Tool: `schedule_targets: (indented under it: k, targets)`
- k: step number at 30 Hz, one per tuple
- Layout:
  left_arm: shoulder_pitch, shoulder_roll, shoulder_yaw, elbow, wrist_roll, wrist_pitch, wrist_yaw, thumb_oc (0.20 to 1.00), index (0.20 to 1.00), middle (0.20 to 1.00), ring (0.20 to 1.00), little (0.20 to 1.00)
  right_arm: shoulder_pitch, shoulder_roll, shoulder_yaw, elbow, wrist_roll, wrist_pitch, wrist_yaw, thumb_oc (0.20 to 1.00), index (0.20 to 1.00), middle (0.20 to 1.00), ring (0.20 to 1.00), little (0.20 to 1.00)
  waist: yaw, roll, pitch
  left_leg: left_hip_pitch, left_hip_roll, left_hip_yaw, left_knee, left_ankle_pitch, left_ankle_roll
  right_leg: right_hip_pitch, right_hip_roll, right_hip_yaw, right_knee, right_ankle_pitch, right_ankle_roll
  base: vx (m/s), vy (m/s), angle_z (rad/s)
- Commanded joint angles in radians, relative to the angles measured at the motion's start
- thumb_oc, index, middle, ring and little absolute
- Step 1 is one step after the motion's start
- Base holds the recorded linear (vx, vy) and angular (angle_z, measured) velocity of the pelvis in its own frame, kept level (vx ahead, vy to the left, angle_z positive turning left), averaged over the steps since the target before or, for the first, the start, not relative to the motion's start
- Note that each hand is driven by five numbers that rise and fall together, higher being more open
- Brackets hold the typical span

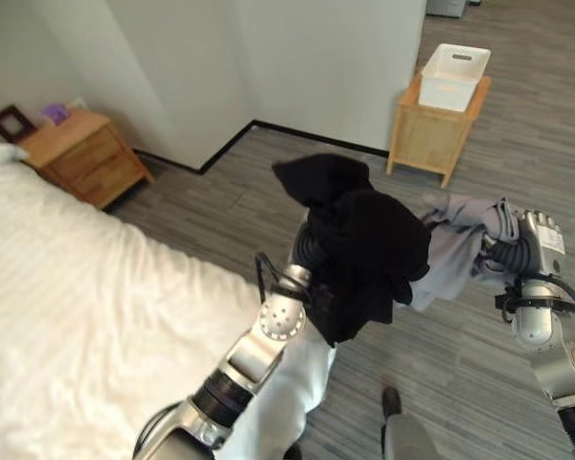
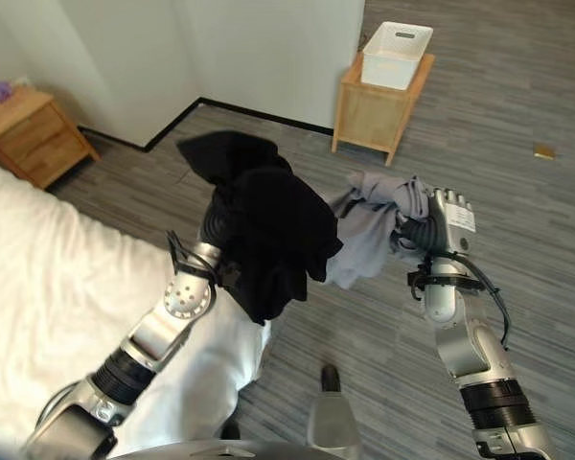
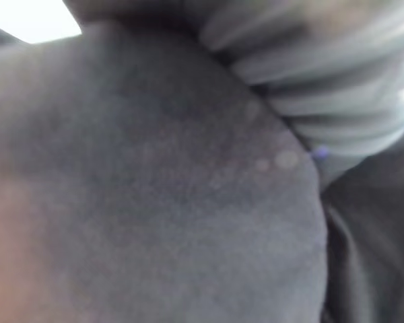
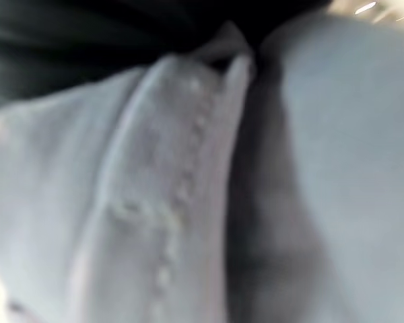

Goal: Pick up bed clothes into laundry basket.

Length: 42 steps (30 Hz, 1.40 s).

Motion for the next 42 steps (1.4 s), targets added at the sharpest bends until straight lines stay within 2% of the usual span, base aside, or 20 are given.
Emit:
schedule_targets:
  k: [1,2,4,5,7,9,12,15,17,20,23,24,26,29,33,34,36,38,40,42]
  targets:
    - [-0.065,0.0,0.032,-0.032,-0.021,-0.064,-0.009,0.307,0.307,0.307,0.307,0.307,-0.06,-0.004,-0.005,-0.082,-0.003,-0.04,-0.052,0.2,0.2,0.2,0.2,0.2,0.026,-0.076,-0.03,0.095,-0.118,-0.004,-0.068,-0.042,0.045,0.137,0.04,-0.152,-0.233,0.024,0.022,0.22,-0.114,-0.12]
    - [-0.064,0.0,0.032,-0.032,-0.021,-0.064,-0.009,0.307,0.307,0.307,0.307,0.307,-0.06,-0.004,-0.004,-0.082,-0.004,-0.04,-0.052,0.2,0.2,0.2,0.2,0.2,0.026,-0.075,-0.029,0.098,-0.117,-0.004,-0.069,-0.043,0.045,0.141,0.041,-0.152,-0.235,0.024,0.022,0.23,-0.13,-0.19]
    - [-0.046,-0.008,0.019,-0.032,-0.06,-0.077,-0.02,0.31,0.31,0.31,0.31,0.31,-0.073,-0.01,0.007,-0.064,0.012,-0.052,-0.06,0.2,0.2,0.2,0.2,0.2,0.03,-0.067,-0.034,0.045,-0.066,0.011,0.163,0.031,-0.016,0.199,0.072,-0.126,-0.229,-0.004,-0.014,0.37,-0.263,-0.21]
    - [-0.049,-0.009,0.019,-0.028,-0.088,-0.076,-0.024,0.319,0.319,0.319,0.319,0.319,-0.087,-0.015,0.023,-0.059,0.031,-0.059,-0.058,0.2,0.2,0.2,0.2,0.2,0.049,-0.082,-0.019,-0.063,-0.02,0.019,0.457,0.164,-0.061,0.261,0.086,-0.103,-0.265,-0.017,-0.053,0.33,-0.315,-0.03]
    - [-0.05,-0.013,0.023,-0.029,-0.097,-0.065,-0.008,0.335,0.335,0.335,0.335,0.335,-0.11,-0.035,0.039,-0.064,0.033,-0.052,-0.067,0.2,0.2,0.2,0.2,0.2,0.101,-0.126,0.017,-0.228,-0.107,-0.029,0.796,0.231,-0.068,0.33,0.066,-0.057,-0.299,-0.02,-0.081,0.33,-0.282,-0.11]
    - [-0.053,-0.011,0.02,-0.036,-0.097,-0.062,0.009,0.341,0.341,0.341,0.341,0.341,-0.144,-0.057,0.06,-0.066,0.03,-0.044,-0.065,0.2,0.2,0.2,0.2,0.2,0.148,-0.15,0.046,-0.375,-0.128,-0.031,0.904,0.188,-0.044,0.369,0.058,-0.009,-0.311,-0.038,-0.087,0.29,-0.128,-0.58]
    - [-0.042,-0.016,0.022,-0.04,-0.114,-0.068,0.009,0.347,0.347,0.347,0.347,0.347,-0.189,-0.051,0.102,-0.055,0.048,-0.046,-0.049,0.2,0.2,0.2,0.2,0.2,0.209,-0.138,0.05,-0.451,-0.095,-0.056,0.728,0.154,-0.021,0.407,0.061,0.068,-0.319,-0.084,-0.072,0.36,0.031,-1.42]
    - [0.01,-0.02,0.038,-0.036,-0.116,-0.07,-0.003,0.351,0.351,0.351,0.351,0.351,-0.189,-0.045,0.129,-0.048,0.044,-0.054,-0.035,0.2,0.2,0.2,0.2,0.2,0.257,-0.097,0.026,-0.397,-0.115,-0.114,0.238,0.184,-0.002,0.43,0.096,0.125,-0.319,-0.125,-0.048,0.49,0.061,-0.83]
    - [0.023,-0.019,0.029,-0.03,-0.112,-0.069,-0.011,0.347,0.347,0.347,0.347,0.347,-0.193,-0.046,0.141,-0.038,0.042,-0.056,-0.025,0.2,0.2,0.2,0.2,0.2,0.263,-0.081,0.017,-0.415,-0.099,-0.059,0.081,0.265,-0.008,0.486,0.119,0.13,-0.319,-0.178,-0.052,0.52,-0.02,-0.64]
    - [0.03,-0.032,0.032,-0.017,-0.109,-0.062,-0.015,0.341,0.341,0.341,0.341,0.341,-0.218,-0.039,0.15,-0.026,0.037,-0.049,-0.01,0.2,0.2,0.2,0.2,0.2,0.285,-0.063,-0.014,-0.414,-0.105,0.034,-0.009,0.312,0.011,0.548,0.123,0.137,-0.319,-0.209,-0.049,0.57,0.005,-0.09]
    - [0.045,-0.031,0.027,-0.011,-0.116,-0.057,-0.022,0.335,0.335,0.335,0.335,0.335,-0.216,-0.02,0.159,-0.012,0.014,-0.039,-0.006,0.2,0.2,0.2,0.2,0.2,0.308,-0.08,-0.043,-0.362,-0.146,0.035,-0.043,0.304,0.045,0.576,0.08,0.13,-0.279,-0.168,-0.025,0.42,0.021,-0.42]
    - [0.038,-0.026,0.014,-0.008,-0.117,-0.05,-0.021,0.322,0.322,0.322,0.322,0.322,-0.216,-0.017,0.164,-0.003,-0.005,-0.03,0.0,0.2,0.2,0.2,0.2,0.2,0.306,-0.093,-0.045,-0.31,-0.16,0.058,-0.055,0.291,0.072,0.501,0.039,0.119,-0.05,-0.055,0.065,0.56,-0.005,-0.75]
    - [0.02,-0.027,0.005,-0.006,-0.105,-0.047,-0.017,0.329,0.329,0.329,0.329,0.329,-0.223,-0.024,0.16,-0.008,-0.016,-0.027,0.006,0.2,0.2,0.2,0.2,0.2,0.263,-0.068,-0.028,-0.246,-0.152,0.031,-0.069,0.268,0.084,0.384,0.031,0.135,0.197,0.063,0.115,0.44,0.022,-0.15]
    - [-0.029,-0.031,-0.007,0.011,-0.071,-0.049,0.001,0.297,0.297,0.297,0.297,0.297,-0.23,-0.035,0.146,-0.002,-0.025,-0.023,0.008,0.2,0.2,0.2,0.2,0.2,0.184,-0.028,0.002,-0.16,-0.117,-0.008,-0.069,0.211,0.085,0.228,-0.008,0.129,0.343,0.036,0.093,0.41,-0.026,0.8]
    - [-0.056,-0.034,-0.009,0.014,-0.047,-0.051,-0.001,0.266,0.266,0.266,0.266,0.266,-0.164,-0.056,0.083,0.001,0.003,-0.018,0.001,0.2,0.2,0.2,0.2,0.2,0.096,-0.032,0.017,-0.075,-0.121,-0.069,-0.069,0.127,0.065,0.116,0.027,0.134,0.174,-0.057,0.033,0.47,-0.195,0.81]
    - [-0.06,-0.034,-0.014,0.019,-0.038,-0.046,0.001,0.238,0.238,0.238,0.238,0.238,-0.131,-0.062,0.057,0.018,0.02,-0.011,-0.011,0.2,0.2,0.2,0.2,0.2,0.059,-0.052,0.011,-0.034,-0.13,-0.094,-0.069,0.09,0.054,0.085,0.066,0.139,-0.012,-0.054,0.02,0.45,-0.208,1.08]
    - [-0.059,-0.032,-0.007,0.028,-0.038,-0.044,0.009,0.222,0.222,0.222,0.222,0.222,-0.121,-0.071,0.056,0.052,0.024,-0.002,-0.013,0.2,0.2,0.2,0.2,0.2,0.045,-0.06,0.008,0.003,-0.129,-0.097,-0.069,0.057,0.045,0.071,0.058,0.079,-0.107,-0.008,0.027,0.45,-0.205,0.94]
    - [-0.042,-0.024,0.019,0.028,-0.045,-0.041,0.007,0.2,0.2,0.2,0.2,0.2,-0.122,-0.073,0.071,0.122,0.024,0.021,0.001,0.2,0.2,0.2,0.2,0.2,0.06,-0.065,0.003,0.056,-0.115,-0.064,-0.069,0.008,0.026,0.065,0.008,-0.131,-0.21,0.049,0.052,0.46,-0.257,1.1]
    - [0.001,-0.013,0.048,0.008,-0.071,-0.041,-0.036,0.2,0.2,0.2,0.2,0.2,-0.114,-0.111,0.109,0.267,0.006,0.066,0.076,0.2,0.2,0.2,0.2,0.2,0.108,-0.098,-0.021,0.125,-0.102,-0.014,-0.06,-0.013,0.006,0.12,-0.034,-0.392,-0.265,0.048,0.027,0.44,-0.345,0.0]
    - [0.009,-0.018,0.039,-0.004,-0.087,-0.049,-0.048,0.2,0.2,0.2,0.2,0.2,-0.144,-0.143,0.147,0.359,0.02,0.067,0.107,0.2,0.2,0.2,0.2,0.2,0.114,-0.101,-0.035,0.126,-0.037,0.015,0.117,0.042,-0.049,0.197,0.026,-0.369,-0.298,0.044,-0.011,0.4,-0.309,-1.31]
